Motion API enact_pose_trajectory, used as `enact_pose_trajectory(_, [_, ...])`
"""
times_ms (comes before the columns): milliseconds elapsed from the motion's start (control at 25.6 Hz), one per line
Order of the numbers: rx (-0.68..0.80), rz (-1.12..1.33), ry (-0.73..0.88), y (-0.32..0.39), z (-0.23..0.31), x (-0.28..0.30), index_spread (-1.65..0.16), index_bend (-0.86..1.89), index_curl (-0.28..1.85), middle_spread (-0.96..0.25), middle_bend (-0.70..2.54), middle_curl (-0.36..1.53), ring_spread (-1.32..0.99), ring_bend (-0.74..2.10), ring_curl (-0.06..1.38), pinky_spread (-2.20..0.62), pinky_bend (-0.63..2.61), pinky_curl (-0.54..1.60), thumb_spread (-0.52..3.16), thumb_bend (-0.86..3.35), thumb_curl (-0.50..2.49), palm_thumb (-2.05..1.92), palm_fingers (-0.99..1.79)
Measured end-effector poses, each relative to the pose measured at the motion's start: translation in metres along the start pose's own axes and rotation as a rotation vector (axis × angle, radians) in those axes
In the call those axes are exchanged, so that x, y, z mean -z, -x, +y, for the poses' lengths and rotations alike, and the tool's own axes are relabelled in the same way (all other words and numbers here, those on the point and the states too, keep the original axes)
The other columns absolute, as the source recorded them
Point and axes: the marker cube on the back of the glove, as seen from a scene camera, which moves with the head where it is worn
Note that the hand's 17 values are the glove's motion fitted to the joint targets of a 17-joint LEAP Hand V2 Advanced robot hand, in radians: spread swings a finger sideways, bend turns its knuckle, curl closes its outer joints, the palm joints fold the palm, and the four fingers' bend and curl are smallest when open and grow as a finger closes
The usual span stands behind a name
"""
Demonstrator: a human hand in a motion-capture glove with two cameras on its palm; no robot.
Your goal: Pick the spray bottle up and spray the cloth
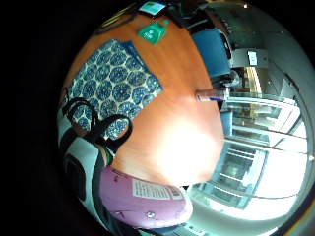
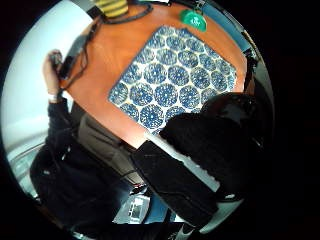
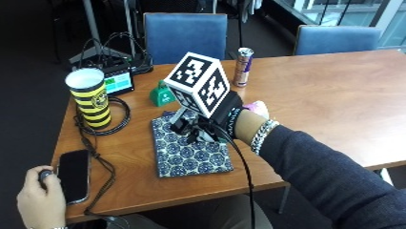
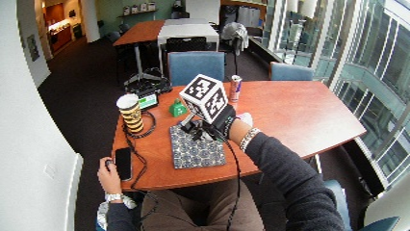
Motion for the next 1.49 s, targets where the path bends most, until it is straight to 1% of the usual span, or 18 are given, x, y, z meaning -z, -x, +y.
enact_pose_trajectory(235, [0.01, 0.007, 0.068, 0.015, 0.001, -0.028, -0.27, 0.38, 0.57, -0.21, 0.78, 0.56, -0.18, 0.72, 0.45, -0.31, 0.42, 0.38, 1.22, -0.01, 0.19, 0.19, 1.42])
enact_pose_trajectory(352, [0.0, -0.028, 0.058, 0.013, 0.002, -0.027, -0.27, 0.38, 0.57, -0.21, 0.79, 0.56, -0.18, 0.72, 0.45, -0.31, 0.42, 0.38, 1.23, -0.01, 0.19, 0.19, 1.42])
enact_pose_trajectory(430, [-0.005, -0.102, 0.023, 0.006, 0.0, -0.018, -0.27, 0.38, 0.57, -0.21, 0.79, 0.56, -0.18, 0.71, 0.45, -0.31, 0.42, 0.38, 1.23, -0.01, 0.19, 0.19, 1.42])
enact_pose_trajectory(548, [-0.001, -0.34, -0.09, -0.007, -0.001, 0.011, -0.27, 0.38, 0.57, -0.21, 0.79, 0.56, -0.18, 0.71, 0.45, -0.31, 0.42, 0.38, 1.23, -0.01, 0.19, 0.19, 1.42])
enact_pose_trajectory(743, [0.016, -0.813, -0.339, -0.018, -0.005, 0.06, -0.27, 0.38, 0.57, -0.21, 0.79, 0.56, -0.18, 0.71, 0.45, -0.31, 0.42, 0.38, 1.23, -0.02, 0.19, 0.18, 1.41])
enact_pose_trajectory(939, [-0.01, -1.19, -0.558, -0.016, -0.024, 0.076, -0.27, 0.37, 0.57, -0.21, 0.79, 0.56, -0.18, 0.71, 0.45, -0.31, 0.42, 0.38, 1.23, -0.01, 0.19, 0.18, 1.41])
enact_pose_trajectory(1095, [-0.11, -1.46, -0.749, -0.022, -0.043, 0.062, -0.28, 0.37, 0.57, -0.21, 0.79, 0.56, -0.18, 0.71, 0.45, -0.31, 0.43, 0.38, 1.23, -0.01, 0.19, 0.18, 1.41])
enact_pose_trajectory(1213, [-0.272, -1.597, -0.922, -0.028, -0.051, 0.038, -0.28, 0.37, 0.57, -0.2, 0.79, 0.56, -0.18, 0.71, 0.45, -0.31, 0.43, 0.38, 1.23, -0.01, 0.2, 0.18, 1.4])
enact_pose_trajectory(1330, [-0.434, -1.601, -1.07, -0.035, -0.053, 0.015, -0.27, 0.37, 0.57, -0.2, 0.79, 0.56, -0.18, 0.71, 0.45, -0.3, 0.42, 0.38, 1.22, -0.02, 0.2, 0.18, 1.41])
enact_pose_trajectory(1408, [-0.504, -1.555, -1.119, -0.039, -0.053, 0.004, -0.27, 0.37, 0.57, -0.2, 0.78, 0.56, -0.17, 0.72, 0.45, -0.3, 0.42, 0.38, 1.22, -0.02, 0.2, 0.18, 1.41])
enact_pose_trajectory(1487, [-0.535, -1.507, -1.134, -0.042, -0.055, -0.005, -0.27, 0.37, 0.57, -0.2, 0.78, 0.56, -0.17, 0.73, 0.45, -0.3, 0.41, 0.38, 1.22, -0.02, 0.2, 0.18, 1.42])
